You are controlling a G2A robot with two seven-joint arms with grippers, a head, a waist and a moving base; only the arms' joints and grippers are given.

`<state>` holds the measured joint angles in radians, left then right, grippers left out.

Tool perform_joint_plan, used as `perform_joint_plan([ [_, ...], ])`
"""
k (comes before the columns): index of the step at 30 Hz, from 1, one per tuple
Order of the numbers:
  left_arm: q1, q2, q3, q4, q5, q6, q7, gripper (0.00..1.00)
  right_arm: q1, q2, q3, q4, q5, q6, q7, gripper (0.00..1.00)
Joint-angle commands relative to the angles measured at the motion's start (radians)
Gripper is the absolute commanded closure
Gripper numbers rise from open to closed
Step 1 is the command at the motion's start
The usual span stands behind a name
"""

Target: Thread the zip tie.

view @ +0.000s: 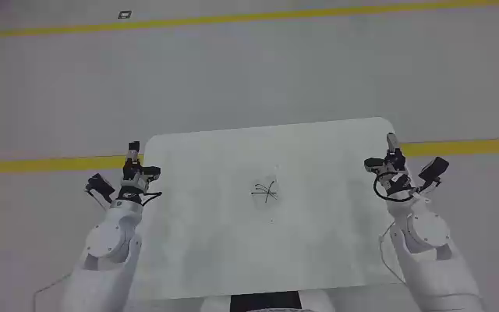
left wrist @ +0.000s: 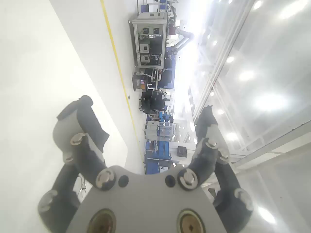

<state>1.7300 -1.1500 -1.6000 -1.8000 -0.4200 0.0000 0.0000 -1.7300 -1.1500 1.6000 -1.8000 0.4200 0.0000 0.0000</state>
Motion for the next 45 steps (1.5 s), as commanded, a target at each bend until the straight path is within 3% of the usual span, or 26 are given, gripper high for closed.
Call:
perform_joint_plan([
  [1, 0.0, 0.0, 0.0, 0.0, 0.0, 0.0, 0.0, 0.22, 0.0, 0.0, 0.0, 0.0, 0.0, 0.0, 0.0, 0.22],
  [4, 0.0, 0.0, 0.0, 0.0, 0.0, 0.0, 0.0, 0.0, 0.0, 0.0, 0.0, 0.0, 0.0, 0.0, 0.0, 0.0],
  [5, 0.0, 0.0, 0.0, 0.0, 0.0, 0.0, 0.0, 0.0, 0.0, 0.0, 0.0, 0.0, 0.0, 0.0, 0.0, 0.22],
  [6, 0.0, 0.0, 0.0, 0.0, 0.0, 0.0, 0.0, 0.22, 0.0, 0.0, 0.0, 0.0, 0.0, 0.0, 0.0, 0.0],
  [7, 0.0, 0.0, 0.0, 0.0, 0.0, 0.0, 0.0, 0.0, 0.0, 0.0, 0.0, 0.0, 0.0, 0.0, 0.0, 0.22],
  [8, 0.0, 0.0, 0.0, 0.0, 0.0, 0.0, 0.0, 0.22, 0.0, 0.0, 0.0, 0.0, 0.0, 0.0, 0.0, 0.0],
  [9, 0.0, 0.0, 0.0, 0.0, 0.0, 0.0, 0.0, 0.0, 0.0, 0.0, 0.0, 0.0, 0.0, 0.0, 0.0, 0.0],
  [12, 0.0, 0.0, 0.0, 0.0, 0.0, 0.0, 0.0, 0.22, 0.0, 0.0, 0.0, 0.0, 0.0, 0.0, 0.0, 0.22],
  [16, 0.0, 0.0, 0.0, 0.0, 0.0, 0.0, 0.0, 0.0, 0.0, 0.0, 0.0, 0.0, 0.0, 0.0, 0.0, 0.0],
  [17, 0.0, 0.0, 0.0, 0.0, 0.0, 0.0, 0.0, 0.22, 0.0, 0.0, 0.0, 0.0, 0.0, 0.0, 0.0, 0.0],
  [18, 0.0, 0.0, 0.0, 0.0, 0.0, 0.0, 0.0, 0.0, 0.0, 0.0, 0.0, 0.0, 0.0, 0.0, 0.0, 0.0],
  [19, 0.0, 0.0, 0.0, 0.0, 0.0, 0.0, 0.0, 0.22, 0.0, 0.0, 0.0, 0.0, 0.0, 0.0, 0.0, 0.22],
  [20, 0.0, 0.0, 0.0, 0.0, 0.0, 0.0, 0.0, 0.22, 0.0, 0.0, 0.0, 0.0, 0.0, 0.0, 0.0, 0.0],
  [21, 0.0, 0.0, 0.0, 0.0, 0.0, 0.0, 0.0, 0.0, 0.0, 0.0, 0.0, 0.0, 0.0, 0.0, 0.0, 0.0],
  [22, 0.0, 0.0, 0.0, 0.0, 0.0, 0.0, 0.0, 0.0, 0.0, 0.0, 0.0, 0.0, 0.0, 0.0, 0.0, 0.22],
  [23, 0.0, 0.0, 0.0, 0.0, 0.0, 0.0, 0.0, 0.22, 0.0, 0.0, 0.0, 0.0, 0.0, 0.0, 0.0, 0.22],
  [24, 0.0, 0.0, 0.0, 0.0, 0.0, 0.0, 0.0, 0.0, 0.0, 0.0, 0.0, 0.0, 0.0, 0.0, 0.0, 0.0],
  [25, 0.0, 0.0, 0.0, 0.0, 0.0, 0.0, 0.0, 0.22, 0.0, 0.0, 0.0, 0.0, 0.0, 0.0, 0.0, 0.0],
  [27, 0.0, 0.0, 0.0, 0.0, 0.0, 0.0, 0.0, 0.0, 0.0, 0.0, 0.0, 0.0, 0.0, 0.0, 0.0, 0.22],
  [30, 0.0, 0.0, 0.0, 0.0, 0.0, 0.0, 0.0, 0.22, 0.0, 0.0, 0.0, 0.0, 0.0, 0.0, 0.0, 0.0],
  [33, 0.0, 0.0, 0.0, 0.0, 0.0, 0.0, 0.0, 0.0, 0.0, 0.0, 0.0, 0.0, 0.0, 0.0, 0.0, 0.22],
  [34, 0.0, 0.0, 0.0, 0.0, 0.0, 0.0, 0.0, 0.0, 0.0, 0.0, 0.0, 0.0, 0.0, 0.0, 0.0, 0.0],
  [35, 0.0, 0.0, 0.0, 0.0, 0.0, 0.0, 0.0, 0.22, 0.0, 0.0, 0.0, 0.0, 0.0, 0.0, 0.0, 0.0],
  [38, 0.0, 0.0, 0.0, 0.0, 0.0, 0.0, 0.0, 0.0, 0.0, 0.0, 0.0, 0.0, 0.0, 0.0, 0.0, 0.22],
  [44, 0.0, 0.0, 0.0, 0.0, 0.0, 0.0, 0.0, 0.22, 0.0, 0.0, 0.0, 0.0, 0.0, 0.0, 0.0, 0.22],
  [45, 0.0, 0.0, 0.0, 0.0, 0.0, 0.0, 0.0, 0.0, 0.0, 0.0, 0.0, 0.0, 0.0, 0.0, 0.0, 0.22],
])
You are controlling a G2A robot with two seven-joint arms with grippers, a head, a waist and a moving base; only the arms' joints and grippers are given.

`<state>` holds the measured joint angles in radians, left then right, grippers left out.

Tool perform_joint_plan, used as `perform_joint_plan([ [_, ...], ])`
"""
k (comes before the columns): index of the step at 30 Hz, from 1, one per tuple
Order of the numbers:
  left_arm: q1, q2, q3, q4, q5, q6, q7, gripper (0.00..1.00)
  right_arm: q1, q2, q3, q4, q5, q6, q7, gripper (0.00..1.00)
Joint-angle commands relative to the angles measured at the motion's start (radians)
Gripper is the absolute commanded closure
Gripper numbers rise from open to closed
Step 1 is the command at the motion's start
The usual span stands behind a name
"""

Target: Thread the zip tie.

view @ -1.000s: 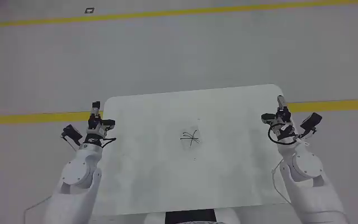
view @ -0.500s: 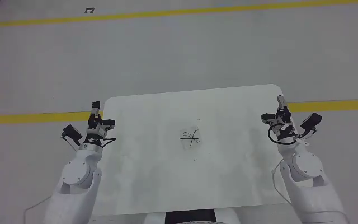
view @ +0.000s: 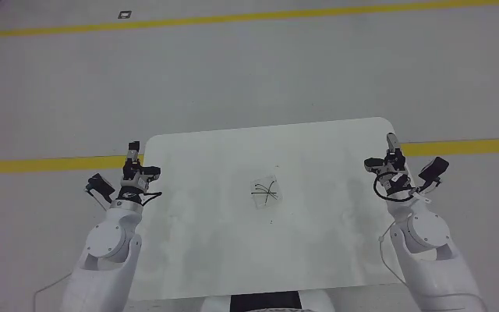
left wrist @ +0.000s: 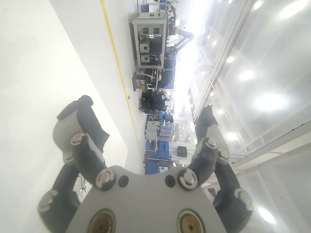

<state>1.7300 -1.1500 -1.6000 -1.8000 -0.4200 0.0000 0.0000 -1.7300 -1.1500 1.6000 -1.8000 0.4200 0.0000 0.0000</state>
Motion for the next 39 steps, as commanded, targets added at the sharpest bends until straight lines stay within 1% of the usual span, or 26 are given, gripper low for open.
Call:
perform_joint_plan([
  [1, 0.0, 0.0, 0.0, 0.0, 0.0, 0.0, 0.0, 0.0, 0.0, 0.0, 0.0, 0.0, 0.0, 0.0, 0.0, 0.22],
  [2, 0.0, 0.0, 0.0, 0.0, 0.0, 0.0, 0.0, 0.0, 0.0, 0.0, 0.0, 0.0, 0.0, 0.0, 0.0, 0.22],
  [3, 0.0, 0.0, 0.0, 0.0, 0.0, 0.0, 0.0, 0.0, 0.0, 0.0, 0.0, 0.0, 0.0, 0.0, 0.0, 0.0],
  [4, 0.0, 0.0, 0.0, 0.0, 0.0, 0.0, 0.0, 0.0, 0.0, 0.0, 0.0, 0.0, 0.0, 0.0, 0.0, 0.22],
  [5, 0.0, 0.0, 0.0, 0.0, 0.0, 0.0, 0.0, 0.22, 0.0, 0.0, 0.0, 0.0, 0.0, 0.0, 0.0, 0.22],
  [6, 0.0, 0.0, 0.0, 0.0, 0.0, 0.0, 0.0, 0.0, 0.0, 0.0, 0.0, 0.0, 0.0, 0.0, 0.0, 0.0],
  [7, 0.0, 0.0, 0.0, 0.0, 0.0, 0.0, 0.0, 0.0, 0.0, 0.0, 0.0, 0.0, 0.0, 0.0, 0.0, 0.22],
  [8, 0.0, 0.0, 0.0, 0.0, 0.0, 0.0, 0.0, 0.22, 0.0, 0.0, 0.0, 0.0, 0.0, 0.0, 0.0, 0.0],
  [10, 0.0, 0.0, 0.0, 0.0, 0.0, 0.0, 0.0, 0.22, 0.0, 0.0, 0.0, 0.0, 0.0, 0.0, 0.0, 0.0],
  [11, 0.0, 0.0, 0.0, 0.0, 0.0, 0.0, 0.0, 0.0, 0.0, 0.0, 0.0, 0.0, 0.0, 0.0, 0.0, 0.22],
  [12, 0.0, 0.0, 0.0, 0.0, 0.0, 0.0, 0.0, 0.22, 0.0, 0.0, 0.0, 0.0, 0.0, 0.0, 0.0, 0.22],
  [13, 0.0, 0.0, 0.0, 0.0, 0.0, 0.0, 0.0, 0.0, 0.0, 0.0, 0.0, 0.0, 0.0, 0.0, 0.0, 0.22],
  [14, 0.0, 0.0, 0.0, 0.0, 0.0, 0.0, 0.0, 0.22, 0.0, 0.0, 0.0, 0.0, 0.0, 0.0, 0.0, 0.0],
  [15, 0.0, 0.0, 0.0, 0.0, 0.0, 0.0, 0.0, 0.22, 0.0, 0.0, 0.0, 0.0, 0.0, 0.0, 0.0, 0.0],
  [16, -0.001, 0.0, 0.006, -0.004, 0.005, 0.001, -0.006, 0.0, 0.0, 0.0, 0.0, 0.0, 0.0, 0.0, 0.0, 0.0],
  [19, -0.01, -0.001, 0.038, -0.008, 0.036, 0.011, -0.033, 0.0, 0.0, 0.0, 0.0, 0.0, 0.0, 0.0, 0.0, 0.0],
  [23, -0.018, -0.006, 0.059, 0.002, 0.052, 0.008, -0.027, 0.0, 0.0, 0.0, 0.0, 0.0, 0.0, 0.0, 0.0, 0.0],
  [25, -0.016, -0.006, 0.058, 0.007, 0.055, 0.006, -0.026, 0.0, 0.0, 0.0, 0.0, 0.0, 0.0, 0.0, 0.0, 0.0],
  [36, -0.018, -0.006, 0.059, 0.008, 0.055, 0.006, -0.026, 0.0, 0.0, 0.0, 0.0, 0.0, 0.0, 0.0, 0.0, 0.0],
  [39, -0.03, -0.006, 0.075, -0.013, 0.086, 0.002, -0.054, 0.0, 0.0, 0.0, 0.0, 0.0, 0.0, 0.0, 0.0, 0.0],
])
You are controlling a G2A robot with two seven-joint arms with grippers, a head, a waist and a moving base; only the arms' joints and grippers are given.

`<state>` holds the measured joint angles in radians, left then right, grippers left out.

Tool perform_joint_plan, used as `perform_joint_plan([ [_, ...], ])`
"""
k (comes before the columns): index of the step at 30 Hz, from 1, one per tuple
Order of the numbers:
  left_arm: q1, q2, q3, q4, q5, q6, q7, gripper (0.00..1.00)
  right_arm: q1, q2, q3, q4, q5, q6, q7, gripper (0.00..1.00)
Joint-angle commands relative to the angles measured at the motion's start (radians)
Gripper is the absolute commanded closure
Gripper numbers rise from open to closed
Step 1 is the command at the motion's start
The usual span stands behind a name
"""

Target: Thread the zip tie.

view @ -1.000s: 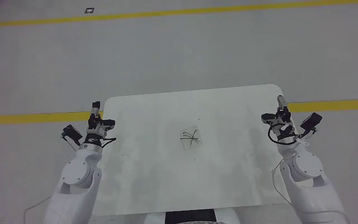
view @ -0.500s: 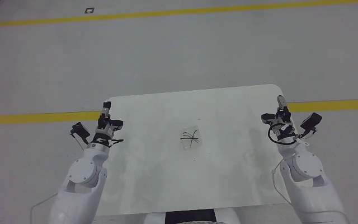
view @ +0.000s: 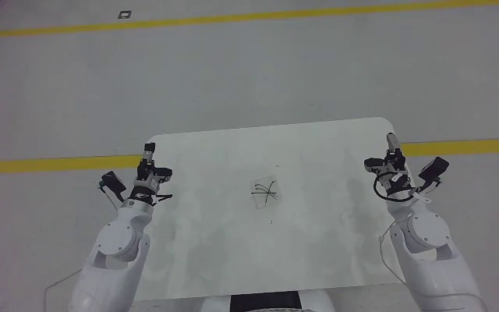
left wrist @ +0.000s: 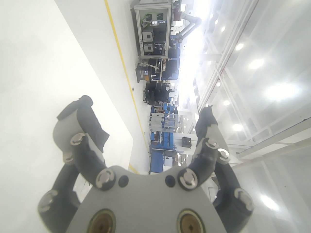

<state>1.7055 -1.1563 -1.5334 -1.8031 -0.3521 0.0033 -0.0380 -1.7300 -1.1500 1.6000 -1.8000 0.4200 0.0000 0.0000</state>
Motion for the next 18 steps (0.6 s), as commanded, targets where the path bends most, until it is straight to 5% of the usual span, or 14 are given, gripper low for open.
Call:
perform_joint_plan([
  [1, -0.011, 0.0, 0.018, -0.015, 0.029, 0.001, -0.027, 0.0, 0.0, 0.0, 0.0, 0.0, 0.0, 0.0, 0.0, 0.0],
  [8, -0.009, -0.002, 0.084, -0.055, 0.067, 0.042, -0.109, 0.0, 0.0, 0.0, 0.0, 0.0, 0.0, 0.0, 0.0, 0.0],
  [18, -0.008, -0.002, 0.084, -0.056, 0.072, 0.041, -0.113, 0.0, 0.0, 0.0, 0.0, 0.0, 0.0, 0.0, 0.0, 0.0],
])
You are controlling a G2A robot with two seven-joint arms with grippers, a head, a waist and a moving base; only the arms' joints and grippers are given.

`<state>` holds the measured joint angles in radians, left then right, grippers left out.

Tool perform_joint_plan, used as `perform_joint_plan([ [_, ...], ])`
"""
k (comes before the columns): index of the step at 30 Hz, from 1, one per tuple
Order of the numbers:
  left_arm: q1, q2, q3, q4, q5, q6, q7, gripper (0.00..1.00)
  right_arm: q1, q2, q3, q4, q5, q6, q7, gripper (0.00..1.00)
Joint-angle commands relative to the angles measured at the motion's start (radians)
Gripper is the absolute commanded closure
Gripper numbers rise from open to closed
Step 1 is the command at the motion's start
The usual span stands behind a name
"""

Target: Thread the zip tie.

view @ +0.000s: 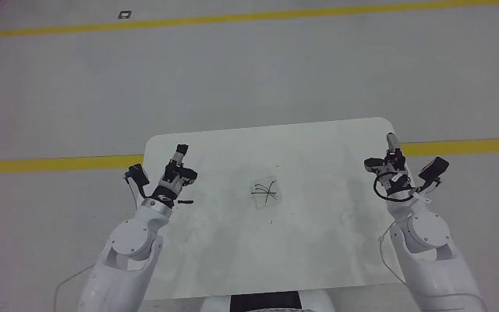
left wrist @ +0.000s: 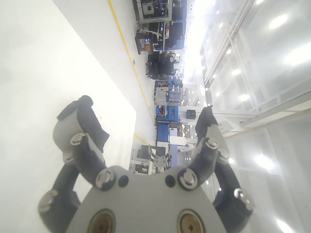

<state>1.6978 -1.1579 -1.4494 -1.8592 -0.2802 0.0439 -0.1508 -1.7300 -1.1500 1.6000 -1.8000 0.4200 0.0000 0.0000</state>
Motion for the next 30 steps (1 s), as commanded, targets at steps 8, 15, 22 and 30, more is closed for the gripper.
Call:
perform_joint_plan([
  [8, -0.035, -0.002, 0.054, -0.015, 0.053, 0.012, -0.042, 0.0, 0.0, 0.0, 0.0, 0.0, 0.0, 0.0, 0.0, 0.0],
  [15, -0.151, -0.007, 0.193, 0.001, 0.203, 0.09, -0.129, 0.0, 0.0, 0.0, 0.0, 0.0, 0.0, 0.0, 0.0, 0.0],
  [22, -0.194, -0.011, 0.251, 0.03, 0.262, 0.107, -0.147, 0.0, 0.0, 0.0, 0.0, 0.0, 0.0, 0.0, 0.0, 0.0],
  [30, -0.194, -0.011, 0.251, 0.03, 0.262, 0.107, -0.147, 0.0, 0.0, 0.0, 0.0, 0.0, 0.0, 0.0, 0.0, 0.0],
])
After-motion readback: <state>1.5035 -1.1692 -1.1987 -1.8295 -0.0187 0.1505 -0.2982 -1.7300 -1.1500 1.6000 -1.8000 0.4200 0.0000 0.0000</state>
